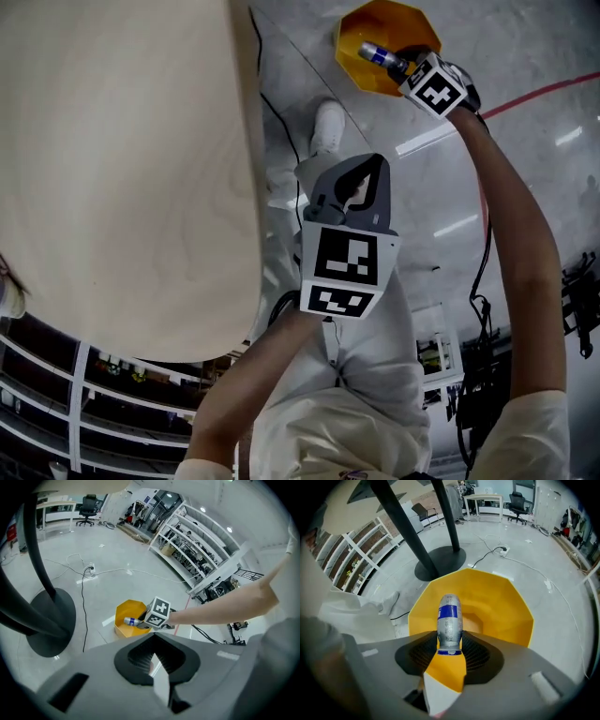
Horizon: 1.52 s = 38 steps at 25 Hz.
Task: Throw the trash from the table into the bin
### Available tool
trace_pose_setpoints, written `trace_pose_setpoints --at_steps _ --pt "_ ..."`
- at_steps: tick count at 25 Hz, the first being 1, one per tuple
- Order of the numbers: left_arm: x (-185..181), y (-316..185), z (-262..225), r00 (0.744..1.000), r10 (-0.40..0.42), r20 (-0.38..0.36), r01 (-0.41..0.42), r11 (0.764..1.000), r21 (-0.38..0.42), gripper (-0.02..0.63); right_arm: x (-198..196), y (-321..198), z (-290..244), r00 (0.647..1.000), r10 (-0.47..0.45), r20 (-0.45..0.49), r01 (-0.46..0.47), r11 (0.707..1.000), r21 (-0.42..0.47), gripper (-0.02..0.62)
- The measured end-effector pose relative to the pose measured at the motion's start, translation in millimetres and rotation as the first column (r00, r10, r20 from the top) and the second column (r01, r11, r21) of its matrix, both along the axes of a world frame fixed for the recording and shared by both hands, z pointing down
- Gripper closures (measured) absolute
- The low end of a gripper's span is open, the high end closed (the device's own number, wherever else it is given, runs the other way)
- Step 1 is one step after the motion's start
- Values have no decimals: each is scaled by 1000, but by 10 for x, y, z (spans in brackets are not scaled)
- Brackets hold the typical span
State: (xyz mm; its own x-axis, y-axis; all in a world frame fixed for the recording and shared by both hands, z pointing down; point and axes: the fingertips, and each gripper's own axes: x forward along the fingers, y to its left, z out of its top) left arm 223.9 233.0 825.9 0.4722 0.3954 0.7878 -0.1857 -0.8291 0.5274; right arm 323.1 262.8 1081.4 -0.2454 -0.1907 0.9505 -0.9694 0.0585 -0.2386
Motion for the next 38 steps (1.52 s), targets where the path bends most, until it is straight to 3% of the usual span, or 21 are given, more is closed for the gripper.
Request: trace_pose_setpoints --at_steps 6,8,11,16,21,23,26,32,38 --pt "43 95 -336 1000 17 6 -17 1000 2 603 104 189 -289 996 67 -60 -69 997 -29 422" --pt "-49 -57 -276 1000 22 3 -22 1000 12 602 -17 65 -225 994 95 -60 -97 995 -24 378" --pt "-150 -282 -321 1000 21 -15 -21 999 25 603 -134 -129 -289 992 109 -66 -110 994 -9 359" --pt "-6 -144 -585 998 21 -60 -19 999 31 603 -60 -69 -686 980 191 -60 -187 981 59 371" --pt "5 -108 -1052 993 37 -111 -34 999 36 603 -81 -123 -1218 953 286 -96 -273 954 127 471" --pt "-27 -127 -1263 990 43 -131 -38 998 43 603 -52 -156 -1452 937 320 -141 -300 943 146 572" --pt "-117 -196 -1539 987 35 -155 -26 998 62 603 -38 -278 -1885 923 298 -242 -258 948 185 591" --pt "-529 -499 -1987 984 -48 -170 58 997 53 602 -297 -570 -3141 915 312 -256 -218 916 337 591" --pt "-1181 -1181 -2311 967 -170 -191 191 977 97 602 -556 -870 -4005 886 322 -333 -181 903 390 591"
